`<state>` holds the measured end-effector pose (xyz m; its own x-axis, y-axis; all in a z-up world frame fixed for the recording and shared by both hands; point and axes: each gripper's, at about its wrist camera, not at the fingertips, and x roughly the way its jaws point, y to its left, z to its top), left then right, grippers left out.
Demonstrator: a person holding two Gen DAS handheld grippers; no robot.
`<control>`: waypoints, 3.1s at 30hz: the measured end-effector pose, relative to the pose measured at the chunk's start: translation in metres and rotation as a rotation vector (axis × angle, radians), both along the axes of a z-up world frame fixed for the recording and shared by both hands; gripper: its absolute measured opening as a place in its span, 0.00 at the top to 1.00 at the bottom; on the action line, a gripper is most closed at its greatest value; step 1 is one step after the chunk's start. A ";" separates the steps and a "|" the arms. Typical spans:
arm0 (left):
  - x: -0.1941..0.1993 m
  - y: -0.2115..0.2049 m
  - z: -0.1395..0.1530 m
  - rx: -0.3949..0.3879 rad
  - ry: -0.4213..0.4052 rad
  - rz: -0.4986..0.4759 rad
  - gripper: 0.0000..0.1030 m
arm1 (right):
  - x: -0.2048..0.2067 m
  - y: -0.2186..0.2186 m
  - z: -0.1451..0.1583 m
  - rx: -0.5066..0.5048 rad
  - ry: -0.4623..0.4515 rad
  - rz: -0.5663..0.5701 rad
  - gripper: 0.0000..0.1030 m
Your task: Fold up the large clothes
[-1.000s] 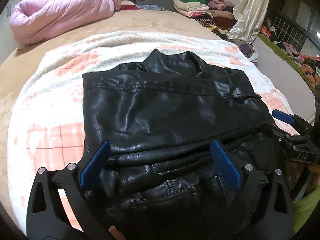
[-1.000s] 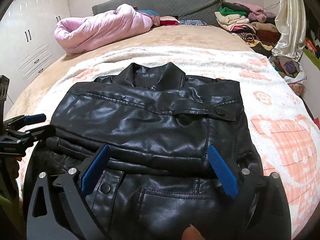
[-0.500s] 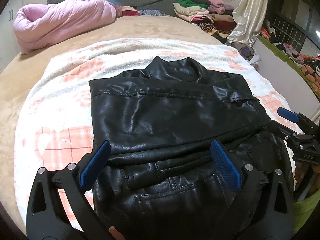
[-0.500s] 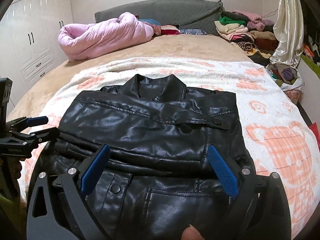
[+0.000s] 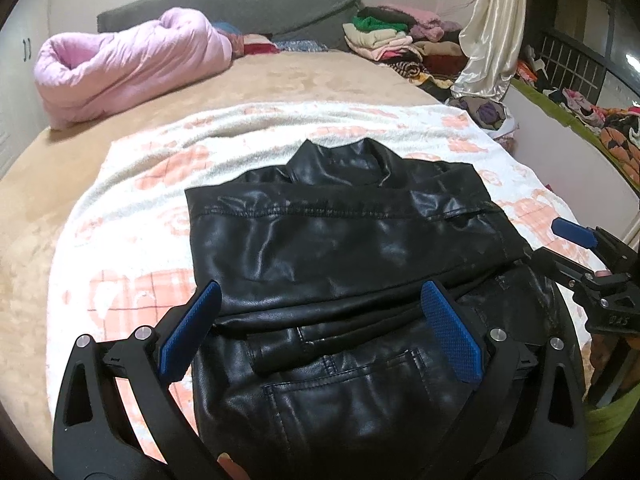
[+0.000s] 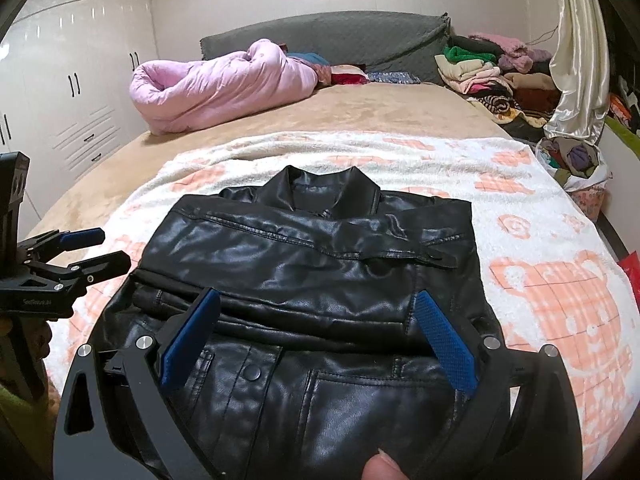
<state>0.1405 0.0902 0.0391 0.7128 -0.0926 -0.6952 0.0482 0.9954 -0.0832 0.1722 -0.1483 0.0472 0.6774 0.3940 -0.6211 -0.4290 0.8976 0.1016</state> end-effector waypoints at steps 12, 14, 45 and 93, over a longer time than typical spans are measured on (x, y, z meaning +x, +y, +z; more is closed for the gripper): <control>-0.039 -0.008 0.001 -0.028 -0.002 0.043 0.09 | -0.033 -0.033 0.005 0.010 -0.014 0.017 0.04; -0.046 -0.013 -0.003 -0.022 0.006 0.042 0.09 | -0.038 -0.042 0.003 0.016 -0.007 0.013 0.04; -0.119 -0.011 -0.047 0.032 0.136 0.150 0.09 | -0.094 -0.123 -0.050 -0.026 0.125 -0.020 0.04; -0.178 0.037 -0.106 -0.174 0.303 0.099 0.66 | -0.132 -0.178 -0.120 0.105 0.387 0.143 0.82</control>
<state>-0.0372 0.1275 -0.0669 0.4882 -0.1696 -0.8561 -0.1002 0.9636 -0.2480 0.0403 -0.3267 -0.0732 0.3363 0.5421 -0.7701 -0.4610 0.8078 0.3674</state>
